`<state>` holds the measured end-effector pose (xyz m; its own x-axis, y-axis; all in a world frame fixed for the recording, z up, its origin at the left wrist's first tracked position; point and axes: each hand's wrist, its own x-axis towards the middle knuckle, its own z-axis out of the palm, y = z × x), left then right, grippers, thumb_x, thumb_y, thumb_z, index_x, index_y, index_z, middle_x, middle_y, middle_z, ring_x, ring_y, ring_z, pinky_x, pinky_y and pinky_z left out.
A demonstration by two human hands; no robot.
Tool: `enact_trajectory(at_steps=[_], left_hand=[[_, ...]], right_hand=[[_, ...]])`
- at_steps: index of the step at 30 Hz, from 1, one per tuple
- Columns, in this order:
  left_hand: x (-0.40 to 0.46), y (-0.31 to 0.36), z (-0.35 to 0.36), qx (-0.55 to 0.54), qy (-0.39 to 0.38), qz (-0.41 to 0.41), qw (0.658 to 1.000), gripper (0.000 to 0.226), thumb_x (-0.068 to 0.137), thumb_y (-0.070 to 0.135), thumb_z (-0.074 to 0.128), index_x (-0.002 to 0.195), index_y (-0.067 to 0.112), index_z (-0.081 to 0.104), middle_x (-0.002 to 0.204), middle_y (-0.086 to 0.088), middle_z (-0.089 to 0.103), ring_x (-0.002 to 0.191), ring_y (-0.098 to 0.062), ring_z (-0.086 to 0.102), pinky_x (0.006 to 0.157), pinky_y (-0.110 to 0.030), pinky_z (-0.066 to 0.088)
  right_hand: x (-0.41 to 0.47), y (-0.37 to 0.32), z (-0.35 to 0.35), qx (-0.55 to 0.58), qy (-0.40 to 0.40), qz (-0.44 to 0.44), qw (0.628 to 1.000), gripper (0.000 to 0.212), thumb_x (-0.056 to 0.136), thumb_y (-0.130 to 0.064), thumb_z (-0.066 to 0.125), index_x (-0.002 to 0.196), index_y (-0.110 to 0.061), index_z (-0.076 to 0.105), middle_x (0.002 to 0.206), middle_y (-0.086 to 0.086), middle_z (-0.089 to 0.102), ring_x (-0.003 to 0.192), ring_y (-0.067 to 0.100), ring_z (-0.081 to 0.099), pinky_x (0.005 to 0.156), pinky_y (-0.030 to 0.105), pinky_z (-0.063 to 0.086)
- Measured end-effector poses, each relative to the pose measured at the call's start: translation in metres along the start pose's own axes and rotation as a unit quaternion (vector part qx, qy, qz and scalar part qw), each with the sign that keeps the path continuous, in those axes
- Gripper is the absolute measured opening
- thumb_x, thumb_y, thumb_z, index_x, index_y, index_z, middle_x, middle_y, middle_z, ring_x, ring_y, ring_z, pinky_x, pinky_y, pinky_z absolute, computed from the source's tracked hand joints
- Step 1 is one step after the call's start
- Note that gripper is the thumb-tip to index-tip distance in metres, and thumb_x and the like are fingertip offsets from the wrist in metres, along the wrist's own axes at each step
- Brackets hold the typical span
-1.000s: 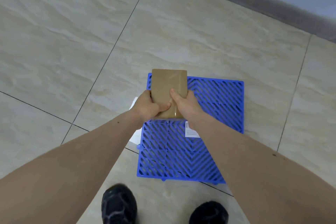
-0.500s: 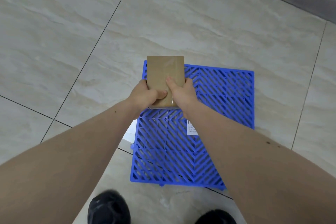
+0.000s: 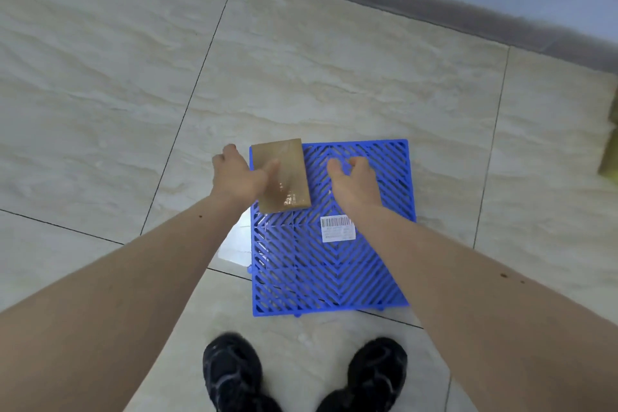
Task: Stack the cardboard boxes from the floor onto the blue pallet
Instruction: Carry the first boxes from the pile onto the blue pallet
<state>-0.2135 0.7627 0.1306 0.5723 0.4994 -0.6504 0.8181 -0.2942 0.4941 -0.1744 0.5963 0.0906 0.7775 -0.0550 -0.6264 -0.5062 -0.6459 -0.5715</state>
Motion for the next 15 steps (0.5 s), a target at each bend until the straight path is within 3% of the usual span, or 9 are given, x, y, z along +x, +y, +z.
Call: enact_trajectory(at_steps=[5,15], left_hand=[[-0.057,0.093,-0.025,0.062,-0.018,0.112,0.992,0.08,0.087,0.044,0.064,0.146,0.006,0.027,0.145,-0.012,0.03,0.128,-0.029,0.042,0.105,-0.038,0.039],[-0.187,0.24,-0.009,0.227,-0.109,0.32,0.913,0.062,0.09,0.04,0.061,0.14,0.009,0.041,0.142,-0.012,0.042,0.125,-0.028,0.047,0.101,-0.031,0.038]], right_hand=[[-0.052,-0.028,-0.076,-0.01,0.046,-0.013,0.999,0.057,0.097,-0.04,0.051,0.142,-0.007,0.038,0.144,0.012,0.041,0.127,0.027,0.046,0.101,0.032,0.034],[-0.142,-0.02,-0.243,0.054,0.172,0.043,0.983,0.057,0.096,-0.043,0.052,0.14,-0.009,0.039,0.141,0.015,0.046,0.127,0.029,0.048,0.101,0.033,0.036]])
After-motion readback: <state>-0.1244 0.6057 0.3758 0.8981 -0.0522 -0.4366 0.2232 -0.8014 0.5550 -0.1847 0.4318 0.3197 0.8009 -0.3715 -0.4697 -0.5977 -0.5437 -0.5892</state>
